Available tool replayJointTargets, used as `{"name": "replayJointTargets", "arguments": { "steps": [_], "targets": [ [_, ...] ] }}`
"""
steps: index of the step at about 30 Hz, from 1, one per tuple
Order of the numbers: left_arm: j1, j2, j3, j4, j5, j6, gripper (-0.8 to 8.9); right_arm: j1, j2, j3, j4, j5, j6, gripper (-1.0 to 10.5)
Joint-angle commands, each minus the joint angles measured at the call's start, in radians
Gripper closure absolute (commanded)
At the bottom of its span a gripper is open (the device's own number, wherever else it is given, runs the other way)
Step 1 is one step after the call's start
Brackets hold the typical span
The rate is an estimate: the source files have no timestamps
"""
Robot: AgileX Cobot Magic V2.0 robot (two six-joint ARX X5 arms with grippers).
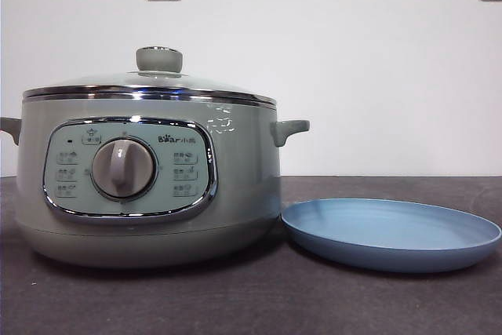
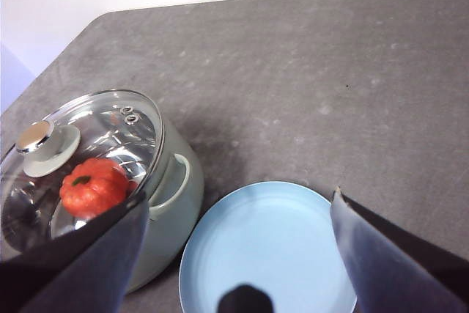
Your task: Take the pumpkin out from the steamer,put the pumpkin in the blue plate,close the lid
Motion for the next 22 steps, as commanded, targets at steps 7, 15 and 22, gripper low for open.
{"name": "replayJointTargets", "arguments": {
  "steps": [7,15,22],
  "targets": [
    [-0.155,0.201,0.109,-0.023,-0.183,0.099,4.01,0.002,0.000,0.003,-0.019,0.000,-0.008,5.3],
    [-0.209,0.328,0.123,-0.015,-0.239,0.129,4.05,0.002,0.000,0.003,-0.019,0.000,-0.008,5.3],
    [-0.220,0.357,0.123,-0.008,-0.284,0.152,4.06,0.002,0.000,0.003,-0.020,0.002,-0.008,5.4]
  ]
}}
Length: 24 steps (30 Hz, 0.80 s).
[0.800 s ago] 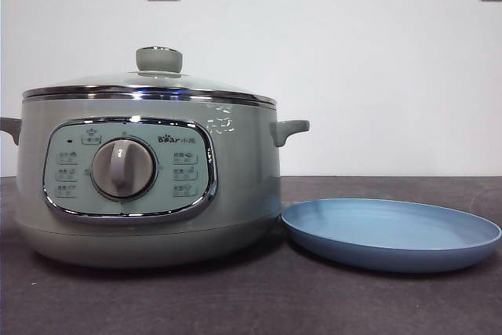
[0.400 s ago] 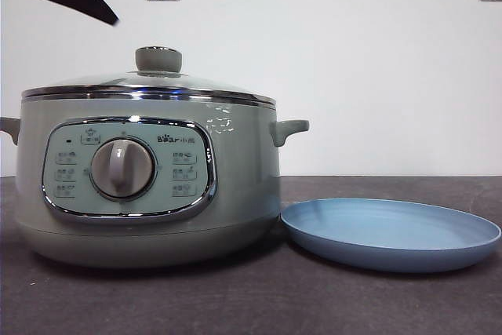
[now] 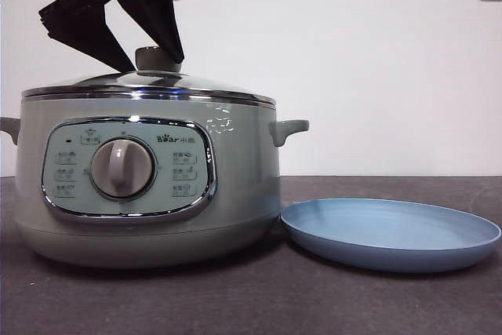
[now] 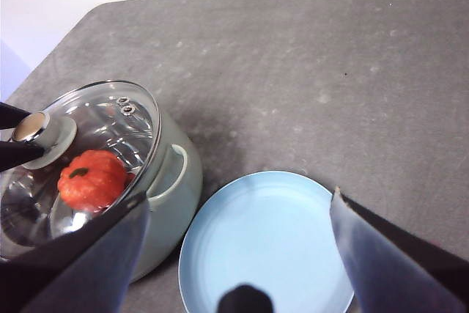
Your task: Take the pumpkin out from the steamer,put the pumpkin in the blue plate,close the lid
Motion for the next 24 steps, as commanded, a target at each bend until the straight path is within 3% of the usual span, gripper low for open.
{"name": "replayJointTargets", "arguments": {
  "steps": [1,9,17,24],
  "targets": [
    [-0.005,0.004,0.001,0.013,-0.002,0.019,4.06,0.002,0.000,0.003,0.005,0.001,-0.008,5.4],
    [-0.005,0.007,0.001,0.031,0.001,0.035,4.17,0.002,0.000,0.003,0.005,0.002,-0.008,5.4],
    [-0.005,0.014,0.001,0.031,0.012,0.042,8.35,0.002,0.000,0.003,0.005,0.002,-0.008,5.4],
    [-0.005,0.011,0.001,0.037,0.024,0.042,8.22,0.002,0.000,0.003,0.005,0.002,-0.008,5.4]
  ]
}}
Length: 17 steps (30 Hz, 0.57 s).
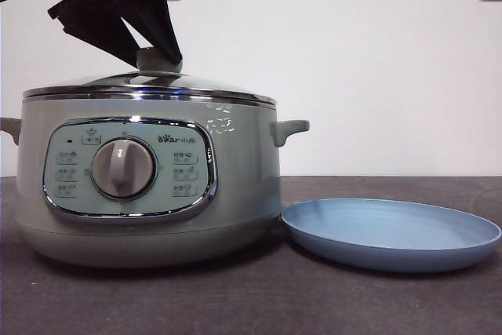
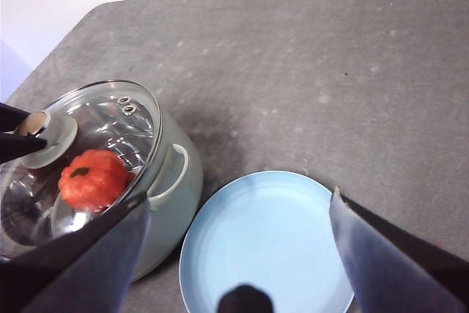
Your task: Take the pumpkin out from the steamer,put the pumpkin in the blue plate,close the lid
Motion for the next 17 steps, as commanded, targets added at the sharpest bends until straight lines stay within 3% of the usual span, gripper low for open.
{"name": "replayJointTargets", "arguments": {
  "steps": [1,8,13,17],
  "targets": [
    [-0.001,0.003,0.001,0.015,0.006,0.011,8.22,0.002,0.000,0.003,0.005,0.002,-0.008,5.4],
    [0.000,-0.071,0.001,0.041,0.002,0.011,8.22,0.002,0.000,0.003,0.005,0.002,-0.005,5.4],
    [0.000,-0.166,0.001,0.048,-0.055,0.010,8.22,0.010,0.012,0.003,0.020,-0.006,-0.004,5.4],
    [0.000,-0.263,0.001,0.041,-0.089,0.010,8.22,0.048,0.055,0.003,0.068,-0.081,0.008,5.4]
  ]
}}
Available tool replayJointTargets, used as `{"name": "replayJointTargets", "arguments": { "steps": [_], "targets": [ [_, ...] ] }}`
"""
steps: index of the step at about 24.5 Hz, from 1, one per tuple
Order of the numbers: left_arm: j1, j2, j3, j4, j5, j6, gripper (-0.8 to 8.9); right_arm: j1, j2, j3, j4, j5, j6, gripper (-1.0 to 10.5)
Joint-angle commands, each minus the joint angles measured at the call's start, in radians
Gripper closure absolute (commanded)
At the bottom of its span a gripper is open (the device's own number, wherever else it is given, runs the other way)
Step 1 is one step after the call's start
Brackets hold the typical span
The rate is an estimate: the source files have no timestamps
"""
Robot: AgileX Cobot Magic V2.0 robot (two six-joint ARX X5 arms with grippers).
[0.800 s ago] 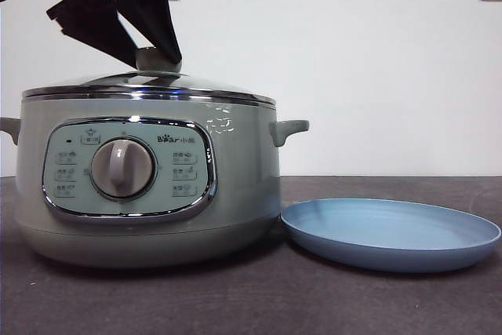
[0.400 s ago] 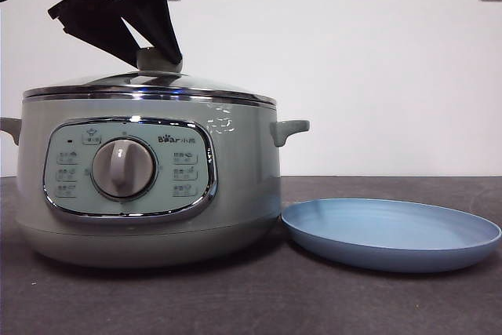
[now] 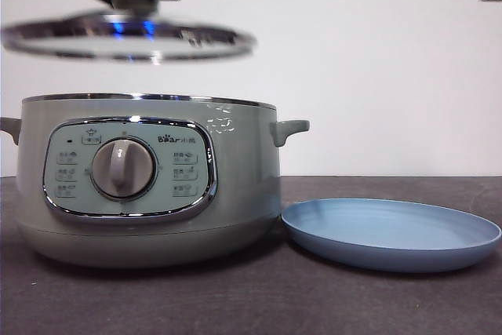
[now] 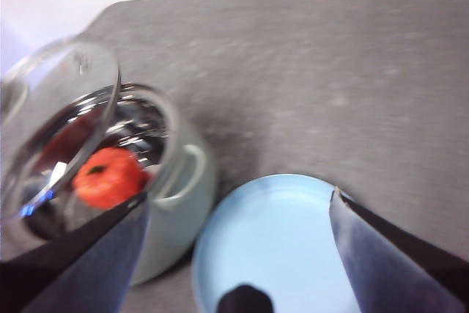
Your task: Take the pumpkin out from the steamer,put the pumpkin in the blue plate,close the lid
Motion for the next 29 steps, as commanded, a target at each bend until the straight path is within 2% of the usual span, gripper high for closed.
{"name": "replayJointTargets", "arguments": {
  "steps": [1,5,9,15,19,21,23,25,29],
  "targets": [
    [0.000,-0.080,0.009,0.039,-0.026,0.010,8.22,0.032,0.040,0.003,0.052,-0.055,0.012,5.4],
    [0.000,-0.187,0.009,0.008,-0.098,0.010,8.22,0.109,0.122,0.003,0.152,-0.096,0.038,5.4],
    [0.000,-0.282,0.009,-0.038,-0.167,0.008,8.22,0.214,0.220,0.010,0.245,-0.097,0.056,5.4],
    [0.000,-0.395,0.009,-0.121,-0.340,0.008,8.22,0.359,0.406,0.076,0.307,-0.079,0.051,5.3],
    [0.000,-0.455,0.009,-0.175,-0.449,0.008,8.22,0.444,0.547,0.177,0.305,-0.078,0.039,4.3],
    [0.000,-0.477,0.009,-0.195,-0.482,0.008,8.22,0.481,0.608,0.235,0.304,-0.074,0.014,4.3],
    [0.000,-0.502,0.009,-0.216,-0.523,0.008,8.22,0.540,0.703,0.341,0.264,0.010,-0.030,4.0],
    [0.001,-0.520,0.009,-0.234,-0.527,0.008,8.22,0.589,0.804,0.477,0.142,0.103,-0.103,4.0],
    [0.001,-0.522,0.009,-0.259,-0.541,0.008,8.22,0.671,1.013,0.754,-0.100,0.234,-0.207,4.0]
  ]
}}
